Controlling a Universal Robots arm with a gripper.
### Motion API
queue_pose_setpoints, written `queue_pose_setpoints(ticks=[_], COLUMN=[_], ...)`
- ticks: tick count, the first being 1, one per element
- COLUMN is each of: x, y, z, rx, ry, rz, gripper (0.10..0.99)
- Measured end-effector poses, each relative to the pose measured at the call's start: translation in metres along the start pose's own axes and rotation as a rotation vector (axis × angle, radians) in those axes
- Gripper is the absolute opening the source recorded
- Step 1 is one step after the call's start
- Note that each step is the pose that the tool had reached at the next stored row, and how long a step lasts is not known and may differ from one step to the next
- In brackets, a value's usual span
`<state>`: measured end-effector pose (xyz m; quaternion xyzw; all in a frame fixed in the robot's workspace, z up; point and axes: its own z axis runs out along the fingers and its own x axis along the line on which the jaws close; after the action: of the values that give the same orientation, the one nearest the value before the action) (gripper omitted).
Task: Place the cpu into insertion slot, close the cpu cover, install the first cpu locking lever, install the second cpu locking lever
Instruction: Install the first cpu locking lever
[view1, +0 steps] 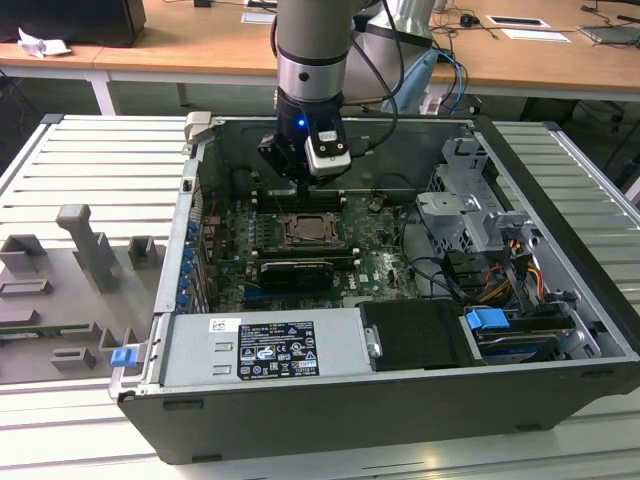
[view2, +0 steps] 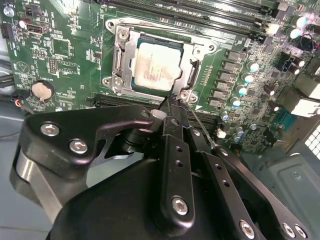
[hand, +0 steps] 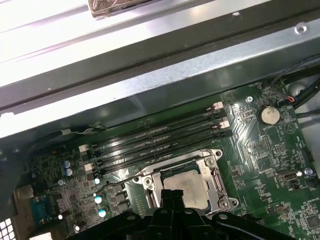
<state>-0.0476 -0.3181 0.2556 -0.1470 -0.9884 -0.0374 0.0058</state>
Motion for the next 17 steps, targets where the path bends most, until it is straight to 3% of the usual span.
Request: queue_pose_setpoints(ticks=[7, 11, 17], x=[0.0000, 0.0000, 0.0001], y=[0.0000, 0.0000, -0.0001], z=[0.0000, 0.0000, -0.0004], rx=[0.002, 0.004, 0.005], ry=[0.0064, 0.0129, 0.0164], rz=[-0.088, -0.182, -0.277], gripper=[0.106, 0.106, 0.106])
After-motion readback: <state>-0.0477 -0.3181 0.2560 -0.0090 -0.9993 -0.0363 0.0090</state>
